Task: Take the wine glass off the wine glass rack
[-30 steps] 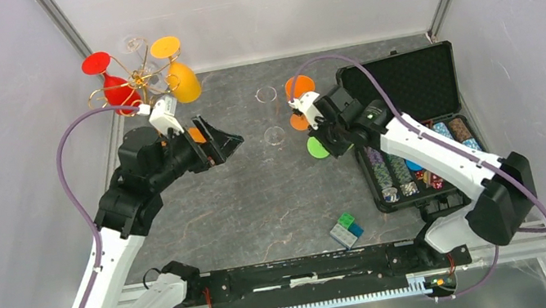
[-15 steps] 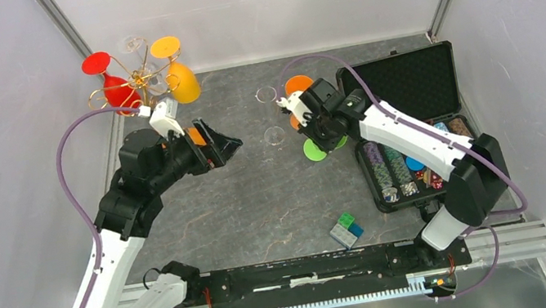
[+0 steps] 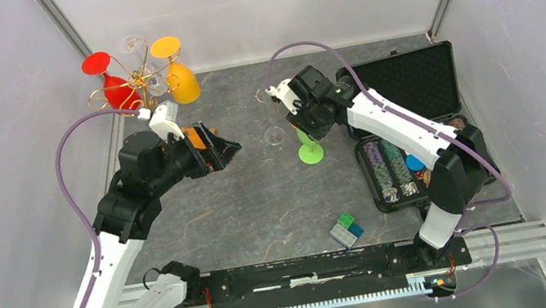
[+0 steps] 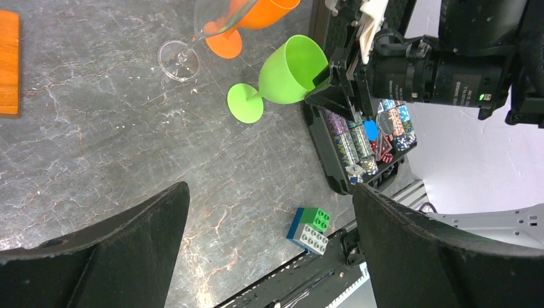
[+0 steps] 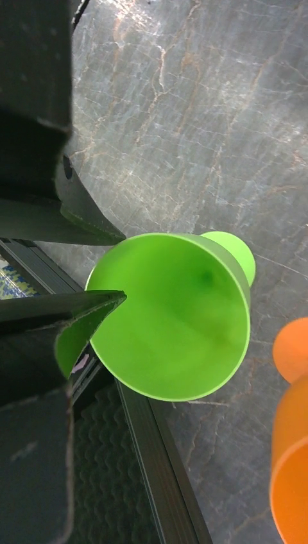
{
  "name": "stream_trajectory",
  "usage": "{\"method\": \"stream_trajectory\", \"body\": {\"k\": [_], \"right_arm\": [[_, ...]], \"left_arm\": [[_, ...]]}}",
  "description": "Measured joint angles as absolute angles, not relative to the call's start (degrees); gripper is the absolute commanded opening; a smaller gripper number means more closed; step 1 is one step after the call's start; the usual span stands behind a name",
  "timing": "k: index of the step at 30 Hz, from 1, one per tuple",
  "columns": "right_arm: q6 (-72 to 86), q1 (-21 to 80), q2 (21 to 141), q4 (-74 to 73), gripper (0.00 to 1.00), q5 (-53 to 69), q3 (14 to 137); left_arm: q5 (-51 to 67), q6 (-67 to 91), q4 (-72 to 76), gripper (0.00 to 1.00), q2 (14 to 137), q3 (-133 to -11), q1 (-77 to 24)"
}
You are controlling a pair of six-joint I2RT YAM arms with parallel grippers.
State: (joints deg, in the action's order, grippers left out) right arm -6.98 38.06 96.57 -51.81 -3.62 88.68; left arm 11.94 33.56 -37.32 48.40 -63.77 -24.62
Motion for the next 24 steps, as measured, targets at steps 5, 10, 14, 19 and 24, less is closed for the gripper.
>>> {"method": "stream_trajectory", "body": {"k": [5,10,14,19,24], "right_arm": [[-7.01,37.80,98.32,-52.01,0.42,-5.10,92.47],[-6.96,37.74,98.96,-51.68,0.55,-5.85,94.72],[-6.61,37.74,97.67,-49.67,0.69,-5.26,94.04],[-6.00,37.69,87.05,-42.39,0.72,-2.90,85.36],[-3.97,37.71,74.65,-34.54,0.72,-1.45,78.30]], "left_arm": [[10.85,33.19,-37.65,1.00,48.36,-63.77,-24.62],[9.19,32.82,-37.89,1.00,48.31,-64.03,-24.62],[7.57,32.69,-38.89,1.00,48.53,-65.93,-24.62],[5.23,32.69,-38.85,1.00,51.11,-71.92,-24.62],[1.34,32.64,-38.83,1.00,56.36,-79.83,-24.62]]}}
